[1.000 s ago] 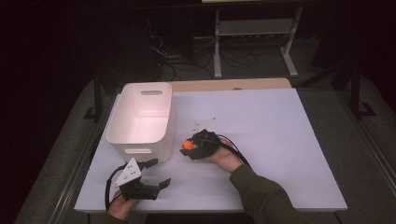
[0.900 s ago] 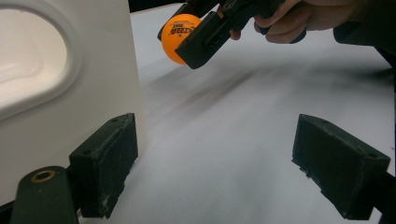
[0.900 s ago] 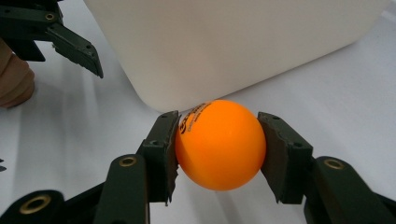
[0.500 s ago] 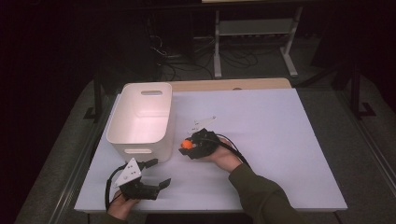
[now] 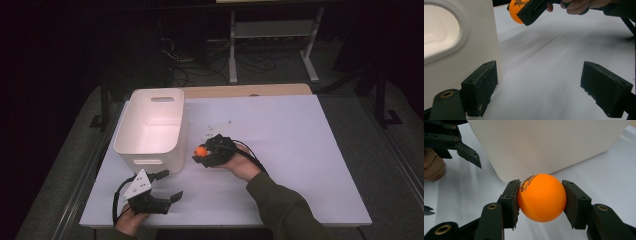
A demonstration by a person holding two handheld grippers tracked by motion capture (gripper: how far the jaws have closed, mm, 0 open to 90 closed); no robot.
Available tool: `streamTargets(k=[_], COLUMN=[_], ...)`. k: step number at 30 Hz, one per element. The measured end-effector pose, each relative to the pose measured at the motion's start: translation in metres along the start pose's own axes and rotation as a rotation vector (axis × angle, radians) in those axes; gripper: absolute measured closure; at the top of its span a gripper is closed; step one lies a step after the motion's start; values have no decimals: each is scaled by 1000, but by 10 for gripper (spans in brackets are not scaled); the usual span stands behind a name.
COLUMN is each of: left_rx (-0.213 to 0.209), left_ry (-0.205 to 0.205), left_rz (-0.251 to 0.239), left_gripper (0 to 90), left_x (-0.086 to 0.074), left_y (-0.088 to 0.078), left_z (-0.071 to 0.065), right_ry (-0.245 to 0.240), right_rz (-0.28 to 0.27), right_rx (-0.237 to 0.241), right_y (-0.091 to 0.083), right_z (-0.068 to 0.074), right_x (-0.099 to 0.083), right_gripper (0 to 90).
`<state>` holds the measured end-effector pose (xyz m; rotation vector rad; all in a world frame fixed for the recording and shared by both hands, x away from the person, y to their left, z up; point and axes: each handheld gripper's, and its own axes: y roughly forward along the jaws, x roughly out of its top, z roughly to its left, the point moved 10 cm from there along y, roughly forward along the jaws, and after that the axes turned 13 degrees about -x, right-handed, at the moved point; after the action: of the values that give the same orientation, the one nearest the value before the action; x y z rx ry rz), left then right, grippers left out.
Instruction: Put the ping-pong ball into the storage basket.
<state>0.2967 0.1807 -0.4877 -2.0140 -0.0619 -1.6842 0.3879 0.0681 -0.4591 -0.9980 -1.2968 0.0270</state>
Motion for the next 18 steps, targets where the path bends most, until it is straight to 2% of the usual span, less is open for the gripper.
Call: streamTargets(k=[5, 9, 18], left_rx=[1, -1, -1], left_ry=[1, 0, 1], left_rz=[-1, 1, 1], left_gripper=[141, 141, 141], left_x=[0, 0, 0], left_y=[0, 0, 0], left_z=[0, 0, 0], right_ry=[-17, 0, -9], right_rz=[-9, -7, -20], right_rx=[0, 11, 17], right_y=[-4, -8, -15], right_z=[-2, -2, -5], right_x=[7, 14, 27], right_gripper=[493, 493, 494])
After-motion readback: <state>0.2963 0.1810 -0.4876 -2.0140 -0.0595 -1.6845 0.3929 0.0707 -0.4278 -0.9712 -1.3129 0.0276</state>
